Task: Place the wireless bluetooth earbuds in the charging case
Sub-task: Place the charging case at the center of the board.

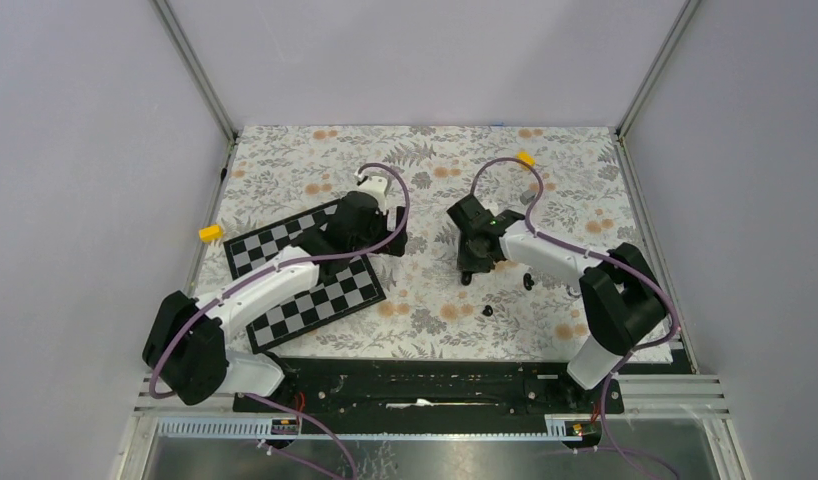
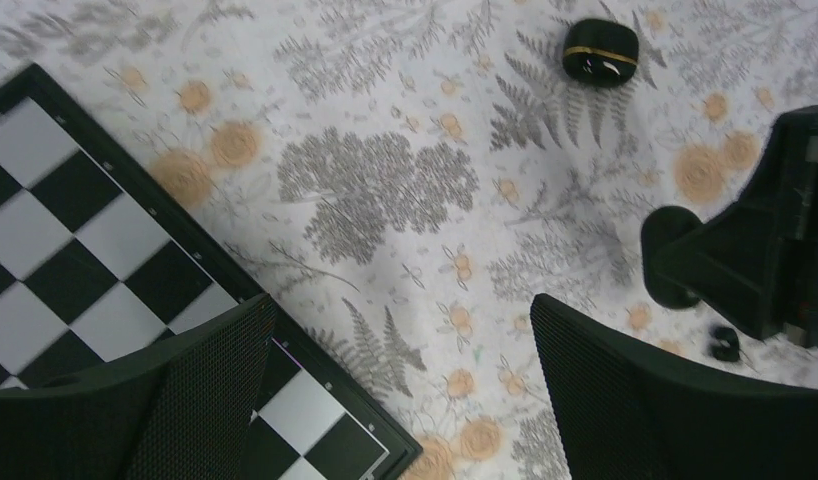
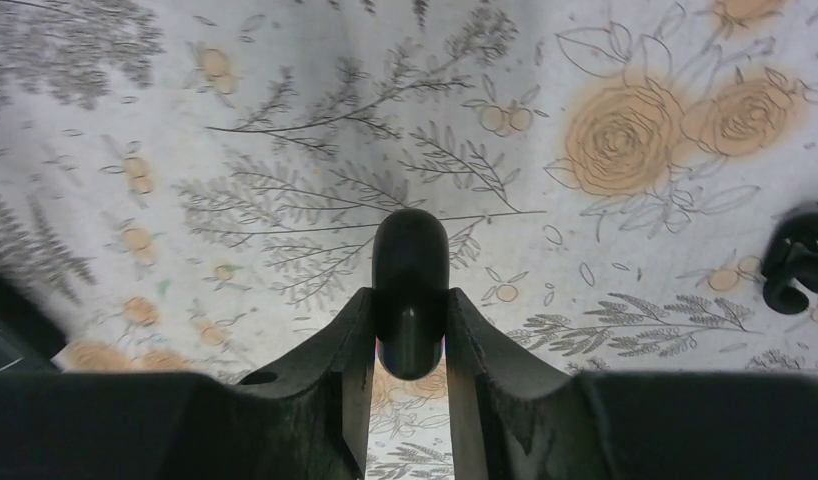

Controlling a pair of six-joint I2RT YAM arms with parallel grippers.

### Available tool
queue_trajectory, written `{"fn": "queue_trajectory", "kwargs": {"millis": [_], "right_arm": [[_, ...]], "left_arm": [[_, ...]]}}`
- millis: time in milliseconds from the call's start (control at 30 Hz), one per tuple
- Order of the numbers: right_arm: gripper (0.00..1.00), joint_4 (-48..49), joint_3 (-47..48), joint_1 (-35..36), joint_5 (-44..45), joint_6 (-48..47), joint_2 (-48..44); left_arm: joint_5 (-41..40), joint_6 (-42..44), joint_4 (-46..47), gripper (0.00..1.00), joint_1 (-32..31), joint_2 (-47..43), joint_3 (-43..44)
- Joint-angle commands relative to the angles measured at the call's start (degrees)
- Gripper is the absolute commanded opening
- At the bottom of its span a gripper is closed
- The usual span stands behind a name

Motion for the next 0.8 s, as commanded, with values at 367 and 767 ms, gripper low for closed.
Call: {"fn": "queue_trajectory", "kwargs": {"millis": [367, 767], "right_arm": [[0.00, -2.62, 1.76, 2.08, 7.36, 9.14, 5.13], [0.38, -1.11, 2.47, 2.02, 4.21, 9.65, 6.17]], "left_arm": [[16.87, -7.36, -1.09, 0.99, 5.94, -1.57, -0.17], [16.58, -6.72, -1.20, 0.99, 5.98, -0.72, 0.04]]}}
